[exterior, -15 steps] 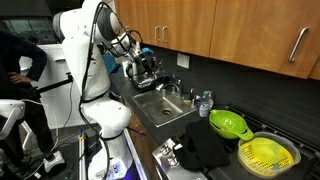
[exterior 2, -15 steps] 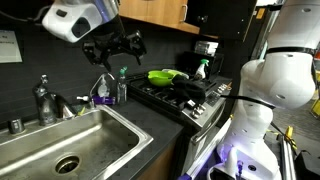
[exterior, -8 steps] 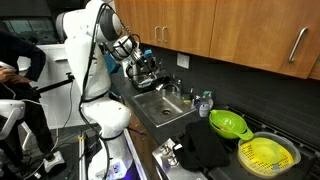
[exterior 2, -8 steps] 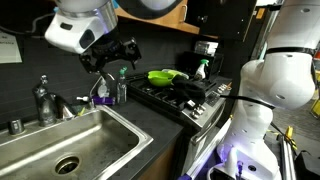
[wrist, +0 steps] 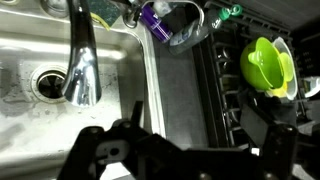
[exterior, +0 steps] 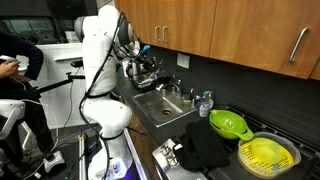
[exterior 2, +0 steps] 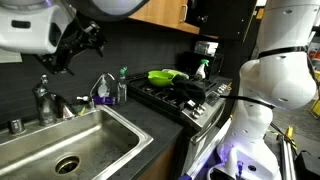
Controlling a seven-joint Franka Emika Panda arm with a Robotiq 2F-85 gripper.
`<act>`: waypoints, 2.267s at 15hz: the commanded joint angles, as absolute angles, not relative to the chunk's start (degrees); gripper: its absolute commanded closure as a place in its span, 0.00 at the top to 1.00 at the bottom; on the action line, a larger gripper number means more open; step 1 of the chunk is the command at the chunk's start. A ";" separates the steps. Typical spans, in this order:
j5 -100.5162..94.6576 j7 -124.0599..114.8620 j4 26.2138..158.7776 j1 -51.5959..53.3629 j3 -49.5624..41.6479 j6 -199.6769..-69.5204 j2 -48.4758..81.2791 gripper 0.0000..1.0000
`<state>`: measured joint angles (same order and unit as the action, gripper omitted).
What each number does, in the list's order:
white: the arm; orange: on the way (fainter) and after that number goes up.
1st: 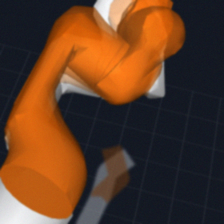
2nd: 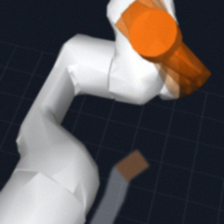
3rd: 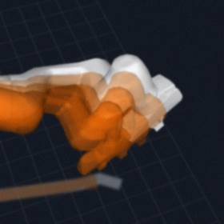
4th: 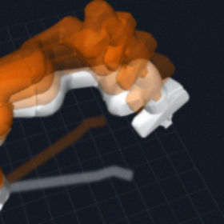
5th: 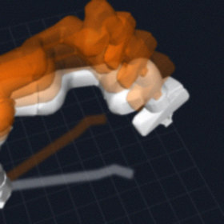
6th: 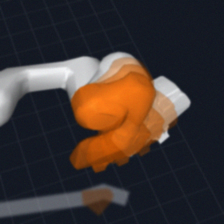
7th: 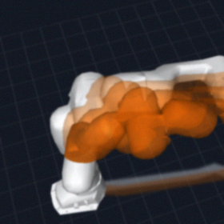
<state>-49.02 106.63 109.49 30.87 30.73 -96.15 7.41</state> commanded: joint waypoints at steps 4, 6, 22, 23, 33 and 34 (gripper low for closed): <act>-57.38 117.56 101.83 33.17 30.84 -101.65 13.08 1.00; -57.69 118.26 102.62 32.43 30.51 -107.67 12.26 1.00; -59.63 94.36 122.65 22.63 22.60 -141.58 1.12 1.00; -63.86 89.32 122.44 22.89 22.63 -139.91 0.98 1.00; -76.28 70.27 123.46 23.22 23.37 -136.46 2.80 1.00; -76.28 70.09 123.82 23.22 23.37 -136.46 2.81 1.00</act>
